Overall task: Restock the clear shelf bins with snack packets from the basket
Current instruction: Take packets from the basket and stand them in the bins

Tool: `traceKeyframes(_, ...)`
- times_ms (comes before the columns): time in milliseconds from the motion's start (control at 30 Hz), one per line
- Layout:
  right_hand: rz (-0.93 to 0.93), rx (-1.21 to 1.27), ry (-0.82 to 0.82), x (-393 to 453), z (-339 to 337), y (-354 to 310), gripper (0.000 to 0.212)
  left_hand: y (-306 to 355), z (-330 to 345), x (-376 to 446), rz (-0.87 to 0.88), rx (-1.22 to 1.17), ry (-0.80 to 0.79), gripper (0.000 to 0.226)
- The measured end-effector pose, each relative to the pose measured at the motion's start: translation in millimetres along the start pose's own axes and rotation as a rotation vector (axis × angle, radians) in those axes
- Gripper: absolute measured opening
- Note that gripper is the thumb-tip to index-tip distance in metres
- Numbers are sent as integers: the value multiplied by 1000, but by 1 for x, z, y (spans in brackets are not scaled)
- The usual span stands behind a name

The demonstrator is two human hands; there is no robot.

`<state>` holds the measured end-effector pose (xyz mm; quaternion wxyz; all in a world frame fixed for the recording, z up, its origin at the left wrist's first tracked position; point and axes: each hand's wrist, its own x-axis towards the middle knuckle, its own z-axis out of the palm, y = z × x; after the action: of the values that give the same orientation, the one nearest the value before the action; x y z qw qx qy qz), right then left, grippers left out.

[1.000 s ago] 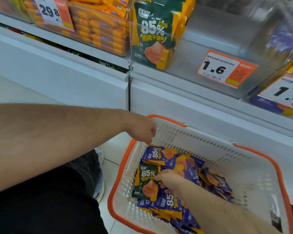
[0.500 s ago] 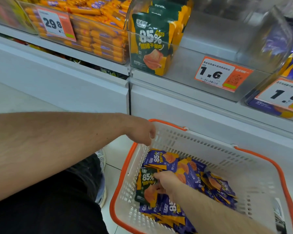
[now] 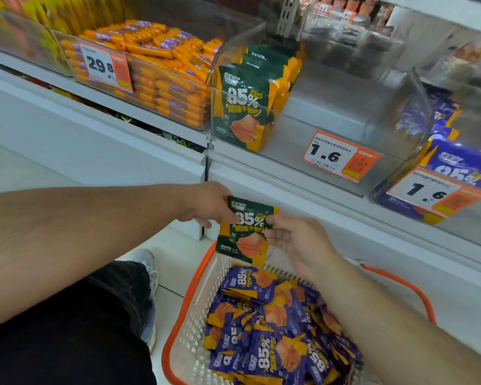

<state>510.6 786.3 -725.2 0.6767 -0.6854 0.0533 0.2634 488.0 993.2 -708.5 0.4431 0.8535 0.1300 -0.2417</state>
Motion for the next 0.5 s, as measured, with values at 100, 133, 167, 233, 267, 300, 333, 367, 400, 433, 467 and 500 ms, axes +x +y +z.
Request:
traceKeyframes(100,-106,-65,38,-5,3,-22,7,8,-4,-6,137,-119,180,8)
traceKeyframes(133,-147,-88,52,-6,4,-29,7,11,-5,-7,166,-150,204,8)
traceKeyframes(167,-189,-111,61,-7,5,-36,8,13,-6,-8,197,-182,209,10)
traceKeyframes(233,-283,-205,61,-7,7,-48,13,19,-8,-13,263,-234,222,8)
traceKeyframes(267,-339,-292,50,-9,9,-53,12,22,-11,-17,299,-266,235,11)
traceKeyframes(300,-398,-383,36,-10,11,-59,8,26,-14,-19,338,-301,246,13)
traceKeyframes(333,-458,-460,32,-9,14,-64,9,30,-18,-24,375,-335,260,14)
traceKeyframes(367,-523,-522,50,-9,16,-71,17,35,-22,-30,412,-353,289,13)
traceKeyframes(400,-587,-553,88,-8,18,-80,22,40,-27,-35,446,-343,346,12)
traceKeyframes(433,-665,-560,139,-7,20,-90,23,44,-32,-38,467,-303,439,19)
traceKeyframes(467,-755,-549,191,-7,21,-101,18,48,-36,-40,475,-251,547,30)
traceKeyframes(500,-846,-529,242,-7,22,-113,14,50,-40,-41,471,-219,641,35)
